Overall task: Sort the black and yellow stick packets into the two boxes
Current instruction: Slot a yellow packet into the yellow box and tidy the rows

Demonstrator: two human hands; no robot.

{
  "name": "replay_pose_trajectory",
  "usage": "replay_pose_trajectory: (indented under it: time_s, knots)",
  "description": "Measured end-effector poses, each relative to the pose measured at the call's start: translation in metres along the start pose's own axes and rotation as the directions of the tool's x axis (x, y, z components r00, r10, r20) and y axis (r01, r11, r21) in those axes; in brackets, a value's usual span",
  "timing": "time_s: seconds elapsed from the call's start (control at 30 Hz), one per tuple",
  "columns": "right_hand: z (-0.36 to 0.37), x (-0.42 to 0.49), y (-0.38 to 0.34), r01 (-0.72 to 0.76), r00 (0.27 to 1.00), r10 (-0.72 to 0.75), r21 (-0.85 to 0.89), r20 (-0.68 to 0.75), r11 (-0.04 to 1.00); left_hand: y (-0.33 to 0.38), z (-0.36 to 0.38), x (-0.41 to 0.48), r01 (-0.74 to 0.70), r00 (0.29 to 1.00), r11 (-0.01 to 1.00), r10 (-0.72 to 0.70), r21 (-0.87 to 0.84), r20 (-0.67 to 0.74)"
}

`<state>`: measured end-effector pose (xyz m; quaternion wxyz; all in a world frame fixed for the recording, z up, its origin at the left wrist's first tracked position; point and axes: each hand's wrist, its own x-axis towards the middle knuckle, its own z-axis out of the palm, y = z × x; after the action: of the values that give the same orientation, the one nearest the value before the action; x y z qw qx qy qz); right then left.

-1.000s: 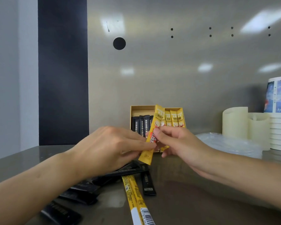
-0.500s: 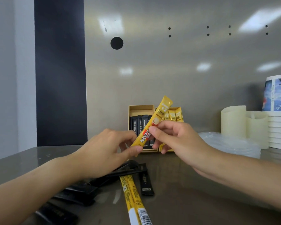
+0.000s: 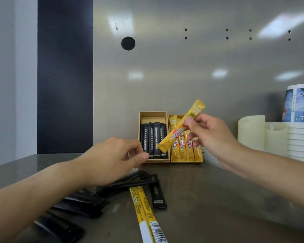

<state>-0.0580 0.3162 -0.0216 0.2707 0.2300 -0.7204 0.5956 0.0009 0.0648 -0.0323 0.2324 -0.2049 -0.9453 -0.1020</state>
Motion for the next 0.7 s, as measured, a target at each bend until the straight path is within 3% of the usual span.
replay_pose_trajectory:
  time_s: [0.23,0.43,0.7]
  knots:
    - [-0.04,0.032,0.032,-0.034,0.999,0.026,-0.257,-0.037,0.966,-0.01,-0.007,0.002,0.07,0.996,0.979,-0.058,0.192,-0.068]
    - [-0.028,0.039,0.034,-0.033,0.995,0.067,-0.402,0.071,0.915,-0.01,-0.008,0.002,0.063,0.997,0.972,-0.053,0.228,-0.051]
    - [-0.009,0.064,0.024,-0.048,0.989,0.116,-0.567,0.086,0.823,-0.018,-0.011,0.0,0.058,0.998,0.958,-0.051,0.281,-0.034]
